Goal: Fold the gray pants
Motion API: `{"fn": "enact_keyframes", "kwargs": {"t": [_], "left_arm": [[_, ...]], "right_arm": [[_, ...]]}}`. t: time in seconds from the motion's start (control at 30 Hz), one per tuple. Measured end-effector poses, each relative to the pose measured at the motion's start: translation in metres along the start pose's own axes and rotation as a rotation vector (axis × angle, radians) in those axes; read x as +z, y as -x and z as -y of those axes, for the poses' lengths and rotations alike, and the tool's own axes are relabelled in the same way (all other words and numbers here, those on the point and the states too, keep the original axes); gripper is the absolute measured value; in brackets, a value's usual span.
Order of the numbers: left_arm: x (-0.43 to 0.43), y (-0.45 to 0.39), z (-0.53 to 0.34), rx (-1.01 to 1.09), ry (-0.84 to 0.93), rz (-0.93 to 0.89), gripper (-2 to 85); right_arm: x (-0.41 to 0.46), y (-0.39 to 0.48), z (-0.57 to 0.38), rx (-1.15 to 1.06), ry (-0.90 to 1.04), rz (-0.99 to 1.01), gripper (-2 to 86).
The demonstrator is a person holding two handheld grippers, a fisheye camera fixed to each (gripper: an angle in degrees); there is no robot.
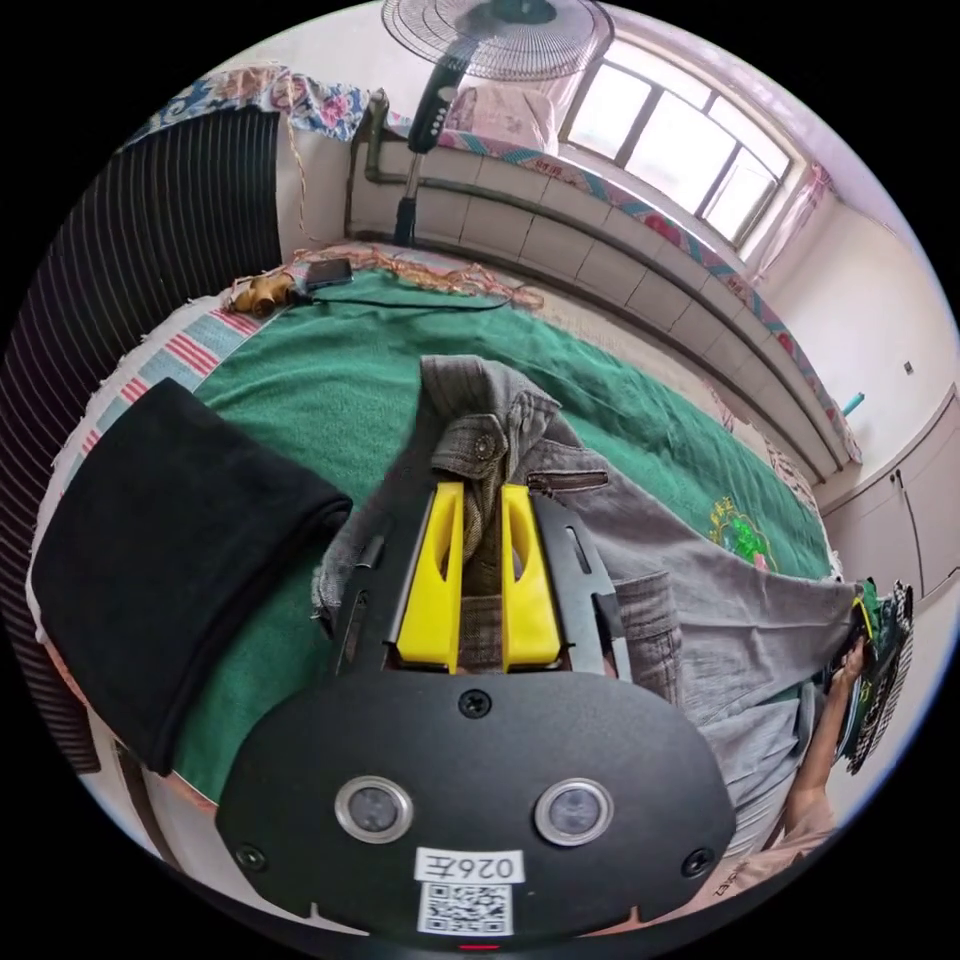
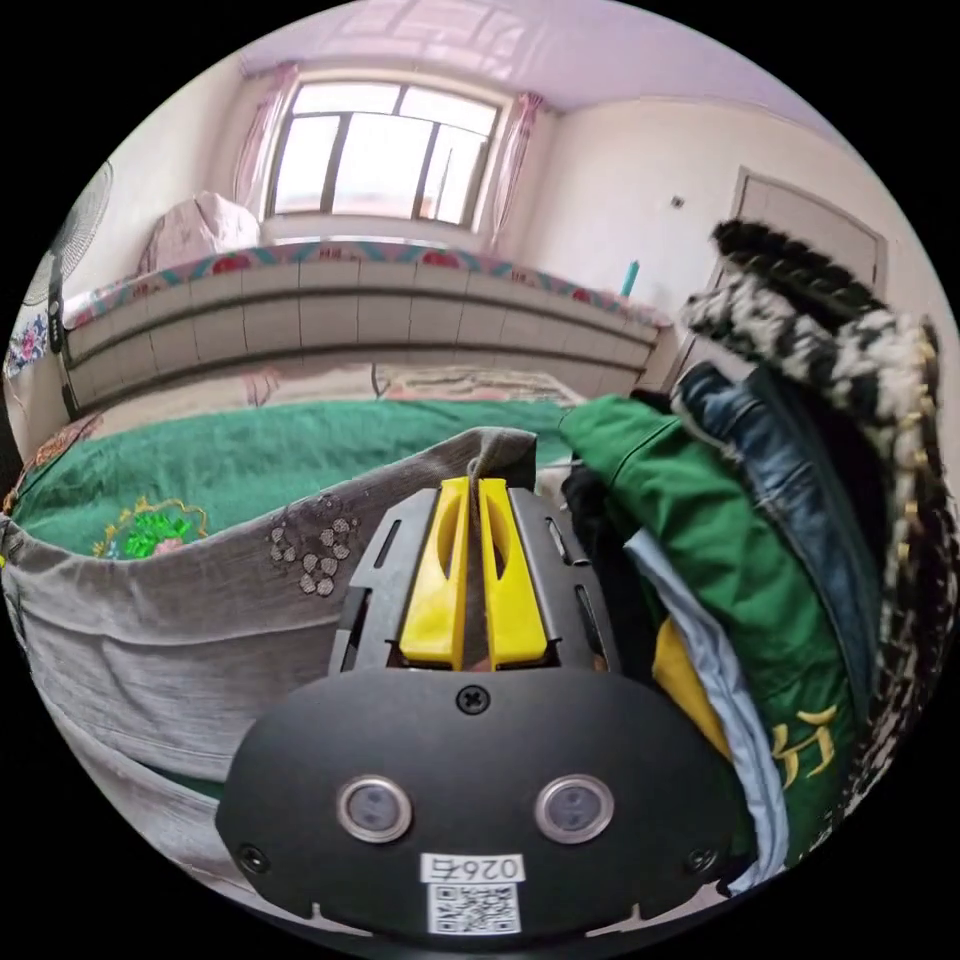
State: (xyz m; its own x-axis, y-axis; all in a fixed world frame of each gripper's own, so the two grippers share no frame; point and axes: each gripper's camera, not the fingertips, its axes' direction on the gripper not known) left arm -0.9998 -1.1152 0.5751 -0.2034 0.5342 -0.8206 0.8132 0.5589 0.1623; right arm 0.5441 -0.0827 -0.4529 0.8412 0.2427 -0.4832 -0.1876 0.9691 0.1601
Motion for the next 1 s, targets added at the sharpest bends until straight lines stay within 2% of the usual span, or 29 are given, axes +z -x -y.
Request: {"fn": "enact_keyframes", "kwargs": {"t": [0.1,0.23,0.3,0.37,0.5,0.6,0.67,0.73,0.77,0.83,0.9,1.0], "left_arm": [[-0.008,0.000,-0.004,-0.057,-0.047,-0.002,7.4],[0.015,0.008,0.000,-0.064,0.037,0.030,9.6],[0.010,0.013,0.000,-0.094,0.030,0.039,7.4],[-0.010,0.012,0.000,-0.099,-0.054,-0.024,2.0],[-0.024,-0.018,0.009,-0.019,-0.140,-0.145,-0.6],[0.005,-0.059,0.030,0.124,0.002,-0.185,-0.9],[0.058,-0.089,0.040,0.228,0.270,-0.074,-0.9],[0.094,-0.108,0.035,0.324,0.404,0.042,-0.9],[0.085,-0.116,0.036,0.348,0.366,0.065,-1.0],[0.077,-0.120,0.047,0.313,0.401,0.106,-1.0],[0.048,-0.129,0.049,0.316,0.262,0.084,-1.0],[-0.020,-0.130,0.050,0.273,-0.025,-0.192,-1.0]], "right_arm": [[-0.032,0.006,0.003,0.016,-0.116,-0.057,-0.2],[0.015,0.017,0.005,-0.062,0.011,-0.168,3.7],[0.023,0.010,0.007,-0.030,0.072,-0.136,4.1],[0.012,0.005,0.018,0.024,0.079,-0.068,3.9],[-0.004,0.038,0.035,-0.053,0.071,0.050,0.5],[0.006,0.089,0.043,-0.247,0.151,0.152,-0.8],[0.043,0.129,0.037,-0.432,0.355,-0.009,-0.9],[0.072,0.145,0.020,-0.553,0.452,-0.207,-0.9],[0.066,0.152,0.014,-0.588,0.380,-0.250,-0.9],[0.063,0.158,0.015,-0.609,0.392,-0.355,-0.9],[0.049,0.159,0.023,-0.579,0.340,-0.408,-0.9],[-0.002,0.147,0.044,-0.416,0.148,-0.391,-0.9]]}}
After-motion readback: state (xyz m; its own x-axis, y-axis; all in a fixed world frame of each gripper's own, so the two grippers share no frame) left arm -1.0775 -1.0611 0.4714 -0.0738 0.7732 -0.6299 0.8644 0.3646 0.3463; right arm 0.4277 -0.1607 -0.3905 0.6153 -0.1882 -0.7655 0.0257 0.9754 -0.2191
